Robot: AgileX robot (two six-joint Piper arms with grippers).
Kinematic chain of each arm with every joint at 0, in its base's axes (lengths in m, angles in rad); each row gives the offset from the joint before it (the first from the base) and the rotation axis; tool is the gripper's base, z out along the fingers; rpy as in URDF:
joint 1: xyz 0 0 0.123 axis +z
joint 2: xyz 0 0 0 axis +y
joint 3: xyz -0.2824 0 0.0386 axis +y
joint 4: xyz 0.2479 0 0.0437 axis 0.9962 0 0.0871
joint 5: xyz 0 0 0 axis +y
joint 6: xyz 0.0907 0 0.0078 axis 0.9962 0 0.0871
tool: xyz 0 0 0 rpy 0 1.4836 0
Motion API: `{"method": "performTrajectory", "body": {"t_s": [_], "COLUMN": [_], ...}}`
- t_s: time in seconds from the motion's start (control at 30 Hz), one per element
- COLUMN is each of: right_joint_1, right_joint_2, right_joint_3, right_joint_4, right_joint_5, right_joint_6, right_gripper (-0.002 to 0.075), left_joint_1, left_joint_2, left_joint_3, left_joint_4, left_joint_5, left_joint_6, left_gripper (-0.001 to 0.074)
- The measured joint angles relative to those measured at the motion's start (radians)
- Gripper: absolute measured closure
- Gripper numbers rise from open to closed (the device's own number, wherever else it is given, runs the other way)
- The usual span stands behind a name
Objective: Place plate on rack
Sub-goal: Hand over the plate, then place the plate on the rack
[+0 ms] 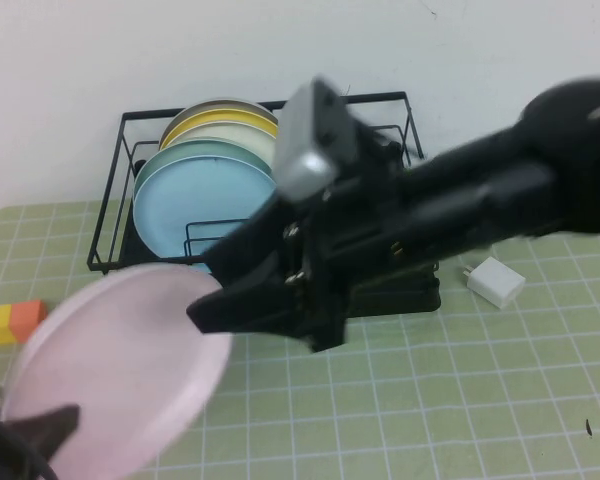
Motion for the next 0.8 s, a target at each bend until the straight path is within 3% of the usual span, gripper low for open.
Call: {"method": "performTrajectory", "body": {"t_s": [0.17,0.43,0.63,0.8], "right_joint_1": [-0.032,-0.059,-0.059,-0.059], "right_joint_2": [-0.116,-0.230,-0.232,-0.232], "right_joint_3": [-0.011,-0.011,0.022,0.090], "right_joint_4": [-0.092,-0.547,-0.897,-1.035], "right_joint_5": [0.055,0.220,0.267,0.256], "right_joint_6": [0.040,0.249,0.440,0.527], "right_gripper": [0.0364,0.0687,0.0720,0.0722], "left_joint_1": [0.000,0.000,0.000,0.000], "left_joint_2": [0.000,0.062,0.251,0.474], "left_joint_3": [-0.002,-0.116,-0.254,-0.389], "left_joint_4": [-0.054,-0.237,-0.359,-0.501], "left_joint_5": [-0.126,-0.242,-0.268,-0.235], "left_joint_6": [0.241,0.781,1.146,1.385], "left_gripper": [0.0622,0.0622,0.0622,0.0622]}}
